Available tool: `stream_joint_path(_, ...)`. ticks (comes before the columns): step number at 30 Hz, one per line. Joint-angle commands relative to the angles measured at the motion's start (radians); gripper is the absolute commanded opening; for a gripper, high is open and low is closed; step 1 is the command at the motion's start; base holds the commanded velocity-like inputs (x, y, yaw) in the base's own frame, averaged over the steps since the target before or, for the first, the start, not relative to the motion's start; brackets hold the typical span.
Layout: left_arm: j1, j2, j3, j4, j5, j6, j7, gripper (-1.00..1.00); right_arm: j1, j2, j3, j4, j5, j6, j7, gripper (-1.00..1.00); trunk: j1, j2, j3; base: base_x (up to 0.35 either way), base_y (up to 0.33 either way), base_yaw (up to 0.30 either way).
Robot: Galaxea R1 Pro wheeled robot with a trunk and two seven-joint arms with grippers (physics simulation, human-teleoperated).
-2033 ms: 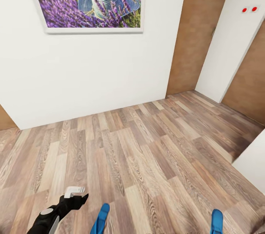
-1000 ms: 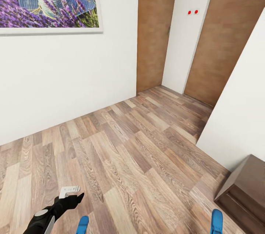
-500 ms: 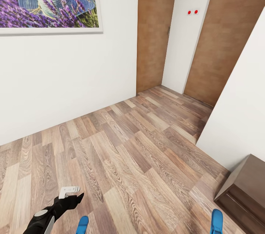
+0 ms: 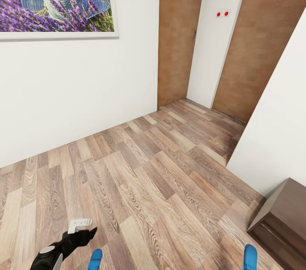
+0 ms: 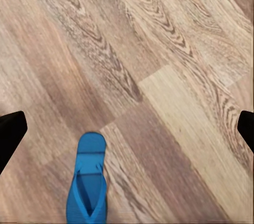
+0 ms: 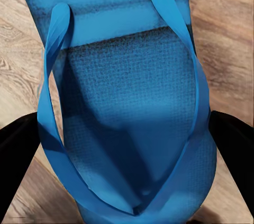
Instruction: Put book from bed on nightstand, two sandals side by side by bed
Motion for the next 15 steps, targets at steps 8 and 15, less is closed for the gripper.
stream_joint_path(8,0.007,-0.005,0.004,-0.01,0.033,0.029,-0.037,1.0,0.043,0.007,-0.013,0.035,-0.011,0.042,-0.046,-1.0,0.0,0.0,-0.001,0.0,0.0,0.0)
stream_joint_path(15,0.006,-0.006,0.006,-0.009,0.073,0.029,-0.037,1.0,0.043,0.007,-0.012,0.026,-0.01,0.08,-0.04,-1.0,0.0,0.0,-0.001,0.0,0.0,0.0)
